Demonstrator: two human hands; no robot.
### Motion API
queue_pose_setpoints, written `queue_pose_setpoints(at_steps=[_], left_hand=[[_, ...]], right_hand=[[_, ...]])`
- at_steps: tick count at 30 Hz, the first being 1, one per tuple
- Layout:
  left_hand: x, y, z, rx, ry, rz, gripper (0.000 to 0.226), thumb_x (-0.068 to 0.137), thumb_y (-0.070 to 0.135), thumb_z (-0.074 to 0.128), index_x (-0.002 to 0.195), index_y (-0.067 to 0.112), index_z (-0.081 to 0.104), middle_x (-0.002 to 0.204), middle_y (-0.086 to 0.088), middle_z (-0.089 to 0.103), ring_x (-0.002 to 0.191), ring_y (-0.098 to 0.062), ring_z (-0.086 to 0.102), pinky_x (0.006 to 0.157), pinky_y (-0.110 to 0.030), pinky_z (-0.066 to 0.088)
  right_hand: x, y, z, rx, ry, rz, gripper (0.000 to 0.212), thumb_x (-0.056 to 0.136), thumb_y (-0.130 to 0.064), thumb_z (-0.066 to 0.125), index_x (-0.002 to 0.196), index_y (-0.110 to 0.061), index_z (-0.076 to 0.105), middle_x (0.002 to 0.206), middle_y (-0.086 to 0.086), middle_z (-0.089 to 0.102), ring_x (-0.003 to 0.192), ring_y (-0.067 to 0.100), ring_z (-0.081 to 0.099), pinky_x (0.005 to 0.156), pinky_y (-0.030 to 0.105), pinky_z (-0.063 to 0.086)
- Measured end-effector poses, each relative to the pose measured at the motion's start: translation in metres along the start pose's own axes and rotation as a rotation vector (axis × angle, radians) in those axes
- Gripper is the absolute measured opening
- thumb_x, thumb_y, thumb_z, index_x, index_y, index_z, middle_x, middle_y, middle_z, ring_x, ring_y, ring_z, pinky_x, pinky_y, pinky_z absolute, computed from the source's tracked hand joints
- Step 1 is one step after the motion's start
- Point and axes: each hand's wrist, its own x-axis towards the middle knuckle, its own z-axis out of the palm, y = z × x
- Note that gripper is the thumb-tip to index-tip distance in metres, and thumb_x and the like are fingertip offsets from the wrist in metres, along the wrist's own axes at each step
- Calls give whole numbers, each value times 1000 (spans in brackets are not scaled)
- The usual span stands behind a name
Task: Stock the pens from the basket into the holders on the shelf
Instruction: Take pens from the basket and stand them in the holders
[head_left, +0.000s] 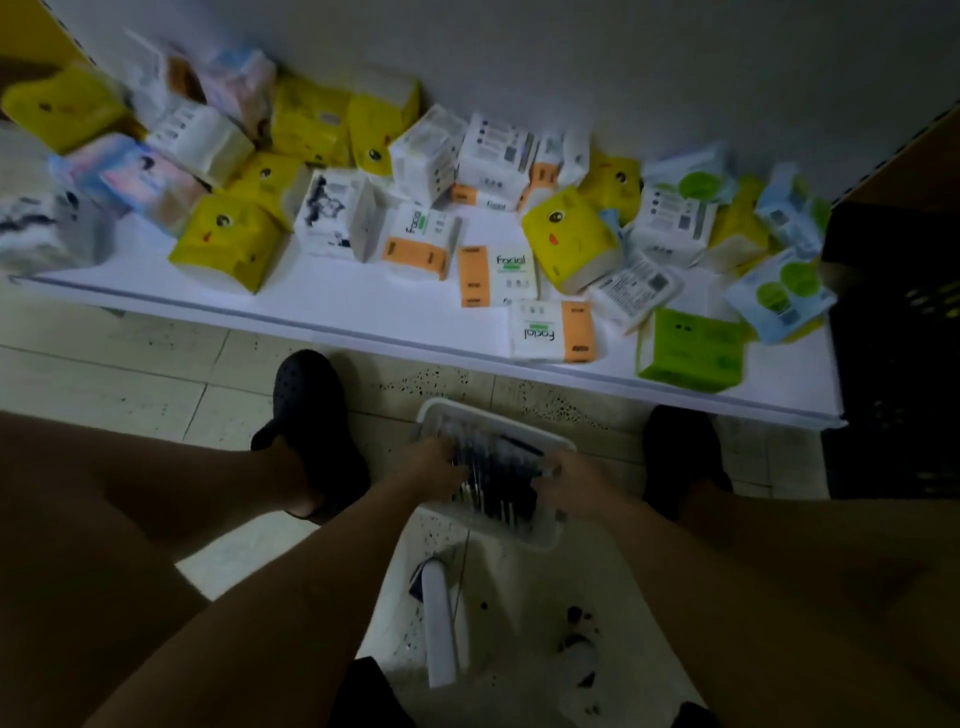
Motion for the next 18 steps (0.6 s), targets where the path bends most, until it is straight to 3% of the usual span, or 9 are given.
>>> queue_pose_setpoints(at_steps=[3,5,7,10,15,18], left_hand=[[19,-9,13,-64,7,-53,27,96,25,53,113,7,63,110,-13,66,104,-27,60,93,-32,47],[30,-14,25,-97,-18,-107,26,96,23,52,105,2,65,104,-15,67,101,-27,60,90,-29,45],[42,-19,36,-109,-66,-165,28,96,25,52,102,2,66,103,-16,67,101,-29,61,90,-35,50],[55,-26,47,-93,-126,-196,32,95,24,53,117,2,60,114,-17,62,107,-30,58,86,-33,48],[64,-25,61,-238,-186,-214,53,94,21,58,139,1,39,136,-18,47,125,-33,46,105,-45,41],[72,-21,63,-265,-156,-209,47,95,25,56,134,-1,47,130,-19,53,124,-33,49,105,-45,41]], right_hand=[[14,-4,8,8,-28,-33,29,95,-26,56,119,-10,60,98,5,62,81,19,57,66,26,45],[20,-1,15,21,-52,-27,36,95,-27,57,127,-10,57,116,10,63,97,22,59,74,24,42],[22,7,19,33,-59,17,43,95,-29,59,133,-12,53,129,9,58,110,23,57,81,23,41],[26,17,24,59,-69,77,42,94,-30,59,133,-14,53,131,8,56,110,21,57,80,22,42],[25,19,27,153,-11,116,31,94,-22,59,123,-9,60,123,11,61,96,18,57,82,25,46],[24,19,29,153,-11,132,32,93,-21,60,123,-11,60,122,10,62,96,18,57,80,25,46]])
